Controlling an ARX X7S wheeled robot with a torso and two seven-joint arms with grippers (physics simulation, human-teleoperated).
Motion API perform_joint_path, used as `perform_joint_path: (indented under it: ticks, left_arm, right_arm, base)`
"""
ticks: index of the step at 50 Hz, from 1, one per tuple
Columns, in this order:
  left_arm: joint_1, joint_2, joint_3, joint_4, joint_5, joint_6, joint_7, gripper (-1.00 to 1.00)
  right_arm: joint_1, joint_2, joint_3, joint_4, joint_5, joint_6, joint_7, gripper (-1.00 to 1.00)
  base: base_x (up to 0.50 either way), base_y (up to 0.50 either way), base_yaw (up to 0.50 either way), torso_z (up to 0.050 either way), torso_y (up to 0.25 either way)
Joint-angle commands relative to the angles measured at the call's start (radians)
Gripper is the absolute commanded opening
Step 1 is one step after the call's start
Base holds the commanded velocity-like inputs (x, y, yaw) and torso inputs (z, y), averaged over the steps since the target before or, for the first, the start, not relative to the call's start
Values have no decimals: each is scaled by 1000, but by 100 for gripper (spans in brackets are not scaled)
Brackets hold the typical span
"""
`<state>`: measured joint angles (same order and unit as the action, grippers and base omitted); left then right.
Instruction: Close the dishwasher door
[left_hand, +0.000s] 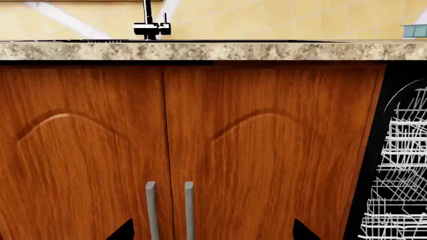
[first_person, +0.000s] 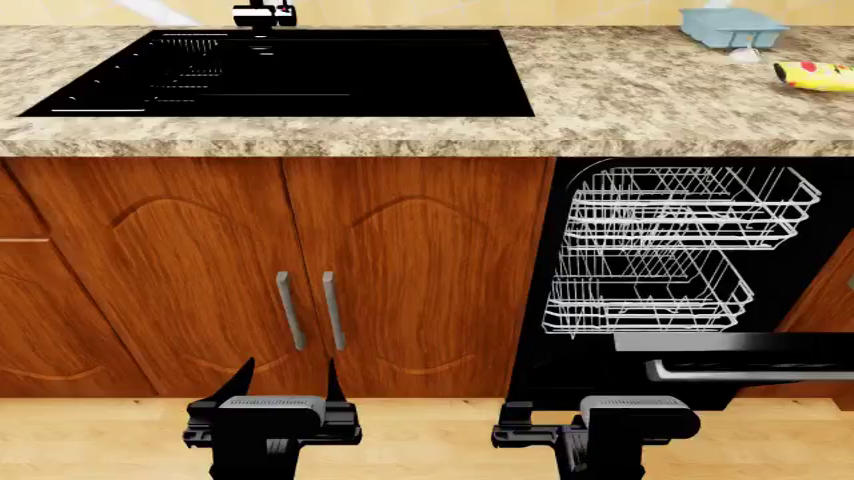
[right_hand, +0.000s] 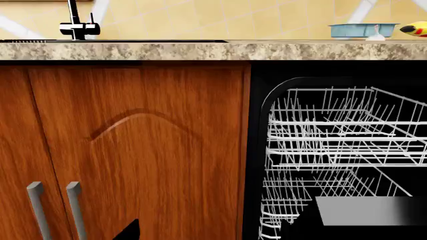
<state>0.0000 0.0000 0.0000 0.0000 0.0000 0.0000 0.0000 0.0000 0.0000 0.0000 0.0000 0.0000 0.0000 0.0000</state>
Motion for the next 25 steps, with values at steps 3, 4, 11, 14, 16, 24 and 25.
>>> perform_joint_path:
  ticks: [3,4,11,14,16,24,25]
  left_arm:
    - [-17,-32,17,-18,-21,2,-23,100]
    - [-24,-36,17,-25,-27,1,-25,100]
    - [-45,-58,20,-56,-41,0,-42,100]
    - [-43,-63,29,-52,-40,-1,-49,100]
    - [-43,-66,33,-50,-42,-4,-52,100]
    - [-41,-77,46,-38,-49,-11,-64,100]
    - [-40,-78,48,-36,-50,-11,-66,100]
  right_arm:
    - [17,22,-36,-3,41,28,18,100]
    - [26,25,-42,8,44,26,22,100]
    - [56,40,-76,64,56,-1,36,100]
    - [50,47,-84,57,60,-2,44,100]
    - [50,51,-88,54,65,2,48,100]
    - [41,65,-103,16,81,29,62,100]
    - [41,67,-104,12,83,32,63,100]
  base:
    - [0,0,0,0,0]
    - [0,0,0,0,0]
    - [0,0,0,0,0]
    - [0,0,0,0,0]
    - [0,0,0,0,0]
    - [-351,14,0,0,0]
    - [-500,27,0,0,0]
